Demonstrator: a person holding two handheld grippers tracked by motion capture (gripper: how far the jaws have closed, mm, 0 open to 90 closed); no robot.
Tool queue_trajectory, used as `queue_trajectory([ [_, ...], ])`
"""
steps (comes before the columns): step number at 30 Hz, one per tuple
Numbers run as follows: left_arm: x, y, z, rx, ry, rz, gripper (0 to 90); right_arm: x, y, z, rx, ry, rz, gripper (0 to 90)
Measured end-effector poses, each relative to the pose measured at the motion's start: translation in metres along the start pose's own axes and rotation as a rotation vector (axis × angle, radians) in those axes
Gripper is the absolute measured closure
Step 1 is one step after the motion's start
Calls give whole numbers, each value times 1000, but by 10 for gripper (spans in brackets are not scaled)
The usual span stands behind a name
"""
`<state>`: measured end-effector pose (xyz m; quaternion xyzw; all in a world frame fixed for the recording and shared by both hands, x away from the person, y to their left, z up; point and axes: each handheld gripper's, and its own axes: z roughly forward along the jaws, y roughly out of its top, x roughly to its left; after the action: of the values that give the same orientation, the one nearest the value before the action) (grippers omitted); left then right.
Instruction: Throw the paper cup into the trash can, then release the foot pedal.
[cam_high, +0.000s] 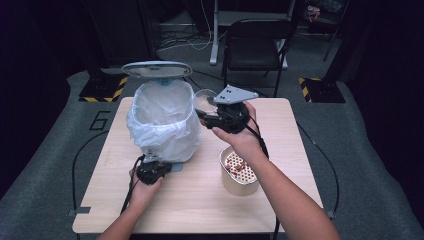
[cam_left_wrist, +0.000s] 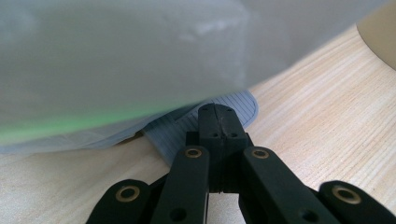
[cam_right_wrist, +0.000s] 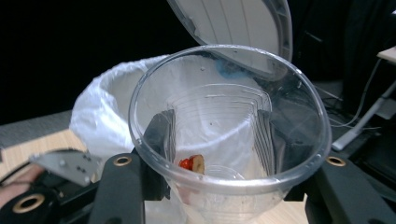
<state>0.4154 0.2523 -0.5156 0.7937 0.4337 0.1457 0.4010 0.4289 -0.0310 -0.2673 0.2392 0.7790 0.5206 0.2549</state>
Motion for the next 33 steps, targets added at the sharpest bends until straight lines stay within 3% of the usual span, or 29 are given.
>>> queue_trajectory([
  [1, -3, -1, 2, -29, -3, -44, 900, -1, 1, 2, -3, 4, 7, 483],
  [2, -1, 0, 1, -20, 1, -13, 900, -2, 3, 6, -5, 4, 9, 483],
  [11, 0, 0, 0, -13, -8, -12, 900, -3, 22, 29, -41, 14, 47, 483],
  [19, -1, 0, 1, -20, 3, -12, 900, 15, 30, 63, -60, 41, 21, 477],
  [24, -1, 0, 1, -24, -2, -22, 900, 28, 30, 94, -21, 44, 9, 460],
  [27, -1, 0, 0, -22, -8, -24, 900, 29, 27, 109, 29, 38, 23, 351],
  [30, -1, -1, 1, -32, -6, -29, 900, 28, 22, 119, 67, 30, 57, 175],
  [33, 0, 0, 0, -21, -12, -28, 900, 26, 20, 121, 85, 33, 115, 154],
])
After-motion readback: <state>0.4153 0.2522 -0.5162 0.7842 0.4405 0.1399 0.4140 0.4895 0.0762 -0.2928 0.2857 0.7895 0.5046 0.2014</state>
